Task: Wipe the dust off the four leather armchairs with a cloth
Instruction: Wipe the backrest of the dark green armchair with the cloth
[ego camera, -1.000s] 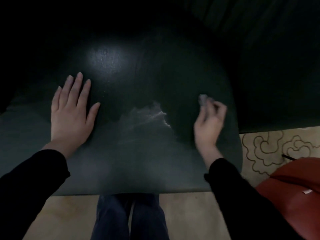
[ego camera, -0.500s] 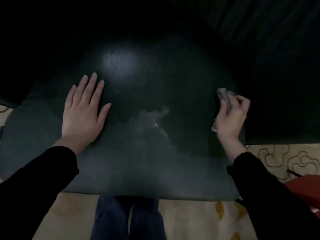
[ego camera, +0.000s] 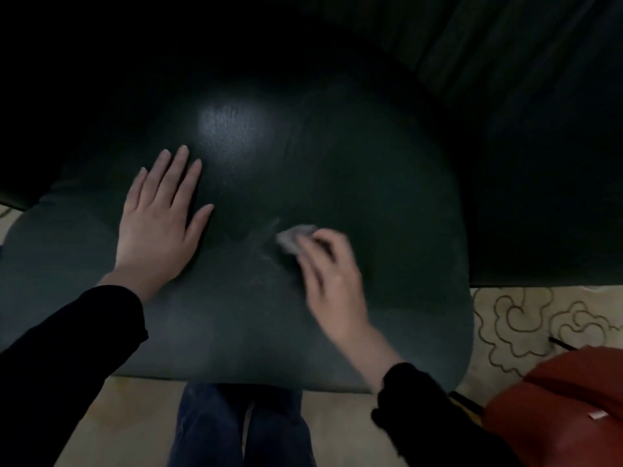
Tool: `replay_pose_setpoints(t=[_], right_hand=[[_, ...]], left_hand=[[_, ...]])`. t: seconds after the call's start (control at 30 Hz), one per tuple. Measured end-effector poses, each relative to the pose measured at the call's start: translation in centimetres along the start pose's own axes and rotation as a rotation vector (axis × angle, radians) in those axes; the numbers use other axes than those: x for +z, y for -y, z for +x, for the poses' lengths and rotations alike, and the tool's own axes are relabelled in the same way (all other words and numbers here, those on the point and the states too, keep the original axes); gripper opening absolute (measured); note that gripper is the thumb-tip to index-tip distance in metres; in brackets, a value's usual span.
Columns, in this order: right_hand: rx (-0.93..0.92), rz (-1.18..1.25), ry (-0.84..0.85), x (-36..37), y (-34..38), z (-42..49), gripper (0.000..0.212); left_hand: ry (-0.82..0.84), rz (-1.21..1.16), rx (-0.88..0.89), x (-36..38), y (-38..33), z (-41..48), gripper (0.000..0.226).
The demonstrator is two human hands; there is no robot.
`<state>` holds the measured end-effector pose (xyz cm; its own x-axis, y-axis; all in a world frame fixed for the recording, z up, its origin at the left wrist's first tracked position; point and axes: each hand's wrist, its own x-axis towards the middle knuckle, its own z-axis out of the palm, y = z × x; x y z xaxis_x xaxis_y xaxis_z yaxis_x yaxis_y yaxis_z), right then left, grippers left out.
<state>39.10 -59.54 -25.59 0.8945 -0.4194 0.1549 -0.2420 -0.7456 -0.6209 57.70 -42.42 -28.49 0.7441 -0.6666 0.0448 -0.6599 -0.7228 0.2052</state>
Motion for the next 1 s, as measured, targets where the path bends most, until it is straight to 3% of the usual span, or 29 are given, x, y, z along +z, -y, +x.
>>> replay_pose_setpoints(t=[0.13, 0.27, 0.37, 0.53, 0.77, 0.9, 1.0], right_hand=[[0.290, -0.216, -0.220, -5.6, -7.8, 4.1, 0.027], [0.575, -0.310, -0.313, -8.2, -13.3, 7.1, 0.030], [0.652, -0.332, -0.370, -6.8, -13.5, 8.1, 0.030], [0.371, -0.229, -0.287, -2.1, -7.9, 8.9, 0.026], [-0.188, -0.024, 0.153, 3.9, 1.9, 1.9, 0.033], [-0.355, 0.002, 0.359, 2.7, 1.9, -1.1, 0.033], [-0.376, 0.000, 0.313, 1.3, 1.2, 2.1, 0.031]], left_hand=[[0.004, -0.005, -0.008, 0.1, -0.2, 0.0, 0.064], [-0.007, 0.002, -0.009, 0.2, -0.2, -0.1, 0.063], [-0.011, 0.003, -0.007, 0.2, -0.3, -0.1, 0.063], [-0.005, 0.009, -0.009, 0.2, -0.2, -0.1, 0.063], [-0.001, -0.047, -0.036, -0.5, -0.1, -0.6, 0.062], [0.030, -0.062, -0.112, -1.1, 0.1, -3.5, 0.062], [0.050, -0.048, -0.167, -1.6, 0.3, -6.6, 0.062]])
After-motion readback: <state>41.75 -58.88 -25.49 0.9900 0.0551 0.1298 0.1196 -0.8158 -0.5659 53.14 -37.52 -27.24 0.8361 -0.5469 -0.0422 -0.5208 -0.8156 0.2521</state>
